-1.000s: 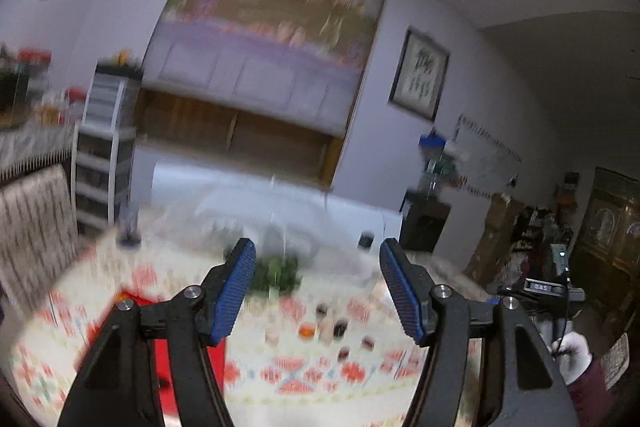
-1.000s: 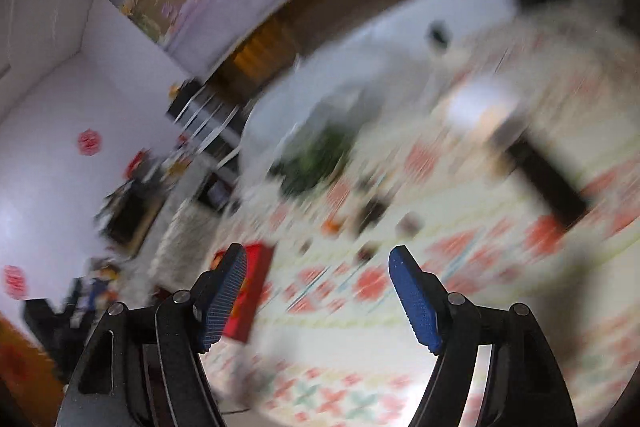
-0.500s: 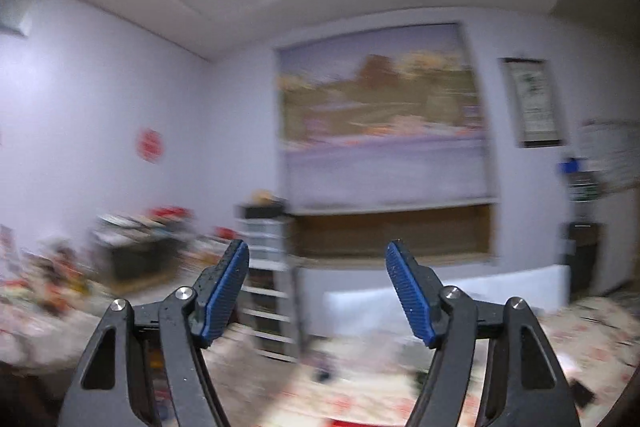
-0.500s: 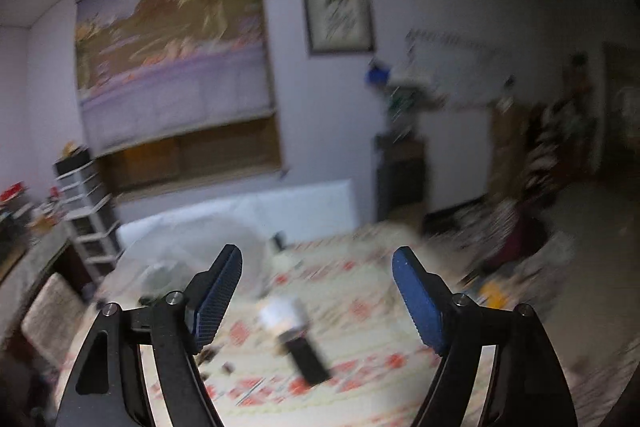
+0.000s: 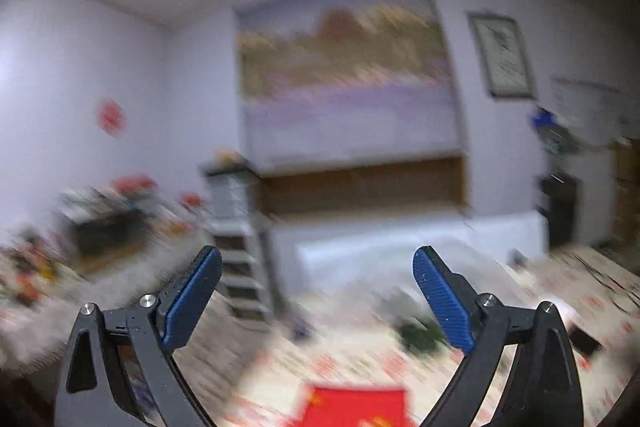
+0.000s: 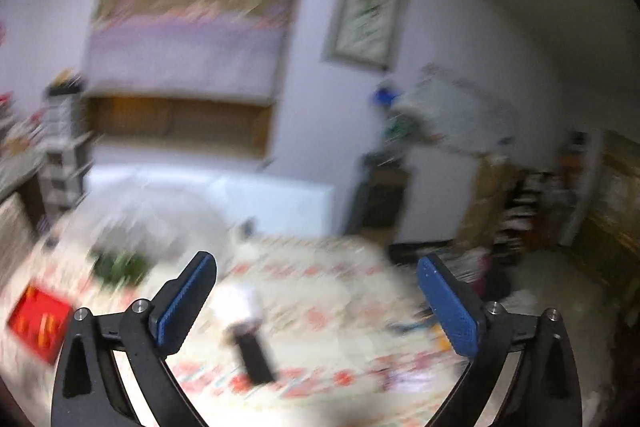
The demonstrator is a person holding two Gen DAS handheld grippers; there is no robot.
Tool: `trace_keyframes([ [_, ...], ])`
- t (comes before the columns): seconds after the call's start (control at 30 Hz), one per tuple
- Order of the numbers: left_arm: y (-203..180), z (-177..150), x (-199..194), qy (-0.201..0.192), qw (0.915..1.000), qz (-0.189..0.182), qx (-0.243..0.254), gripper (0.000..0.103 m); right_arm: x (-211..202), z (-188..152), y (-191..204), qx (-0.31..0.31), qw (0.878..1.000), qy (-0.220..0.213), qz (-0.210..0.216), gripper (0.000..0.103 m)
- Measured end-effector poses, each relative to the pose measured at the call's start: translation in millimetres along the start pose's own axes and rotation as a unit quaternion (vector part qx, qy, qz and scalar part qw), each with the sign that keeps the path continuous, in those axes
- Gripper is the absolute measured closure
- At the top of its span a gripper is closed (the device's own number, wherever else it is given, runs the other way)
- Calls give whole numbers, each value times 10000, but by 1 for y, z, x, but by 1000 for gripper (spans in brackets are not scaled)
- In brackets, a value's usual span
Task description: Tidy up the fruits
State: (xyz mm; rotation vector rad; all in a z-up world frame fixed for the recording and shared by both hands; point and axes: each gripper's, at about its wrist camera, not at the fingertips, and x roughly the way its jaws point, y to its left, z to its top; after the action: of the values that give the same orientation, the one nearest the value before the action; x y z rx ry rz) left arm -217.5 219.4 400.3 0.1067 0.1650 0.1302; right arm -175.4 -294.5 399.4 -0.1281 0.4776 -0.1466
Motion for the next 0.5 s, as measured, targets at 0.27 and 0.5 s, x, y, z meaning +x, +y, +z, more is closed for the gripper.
trace_keyframes([
  [0.27,-106,-176,137,1644,9627,-1985,-820,12,209,-186,145,1055,9402,1726,2741,10],
  [0.5,-185,-247,223,2707,9310,-2431,-290,61,275,-217,240,518,9240,2263,3038,25],
])
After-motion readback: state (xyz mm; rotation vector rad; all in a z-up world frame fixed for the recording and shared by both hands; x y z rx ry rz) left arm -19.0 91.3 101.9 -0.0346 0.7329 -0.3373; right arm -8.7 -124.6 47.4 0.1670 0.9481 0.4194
